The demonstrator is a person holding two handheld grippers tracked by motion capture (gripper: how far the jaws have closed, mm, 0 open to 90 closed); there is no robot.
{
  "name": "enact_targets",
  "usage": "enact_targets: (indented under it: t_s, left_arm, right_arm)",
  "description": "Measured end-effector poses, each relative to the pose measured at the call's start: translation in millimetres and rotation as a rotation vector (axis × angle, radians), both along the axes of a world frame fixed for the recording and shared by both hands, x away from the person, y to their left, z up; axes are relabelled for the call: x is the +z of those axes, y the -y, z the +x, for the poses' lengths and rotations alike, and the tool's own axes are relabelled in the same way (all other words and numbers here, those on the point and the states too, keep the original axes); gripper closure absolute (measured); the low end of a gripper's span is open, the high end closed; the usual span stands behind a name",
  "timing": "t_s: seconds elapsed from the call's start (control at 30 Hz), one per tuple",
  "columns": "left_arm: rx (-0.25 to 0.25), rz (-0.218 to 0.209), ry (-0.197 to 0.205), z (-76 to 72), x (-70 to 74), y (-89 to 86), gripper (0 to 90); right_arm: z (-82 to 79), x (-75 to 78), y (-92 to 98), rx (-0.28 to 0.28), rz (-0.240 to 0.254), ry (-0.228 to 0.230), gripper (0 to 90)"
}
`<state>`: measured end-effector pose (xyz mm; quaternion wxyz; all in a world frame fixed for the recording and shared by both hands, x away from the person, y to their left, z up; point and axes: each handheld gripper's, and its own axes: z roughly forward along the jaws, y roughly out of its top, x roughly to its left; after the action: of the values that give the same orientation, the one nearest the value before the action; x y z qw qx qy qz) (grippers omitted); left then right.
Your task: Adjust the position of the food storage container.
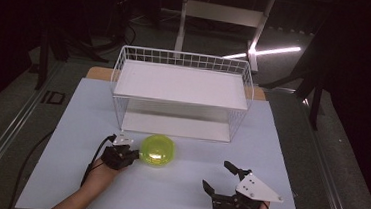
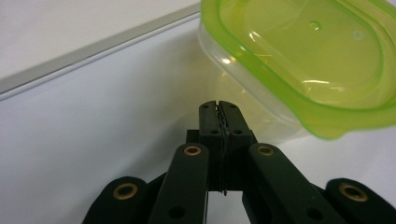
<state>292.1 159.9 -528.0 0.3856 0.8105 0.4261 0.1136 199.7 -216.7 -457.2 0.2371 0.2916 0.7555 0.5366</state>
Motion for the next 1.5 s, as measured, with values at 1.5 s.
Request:
enact_targets:
  t_s: [1.5]
  left_arm:
    - [-0.096,0.013,0.001,19.2,3.6,69.5,89.9]
  right_arm:
    - [1.3,-2.0,1.6,0.032,-0.016,-0.024,14.3]
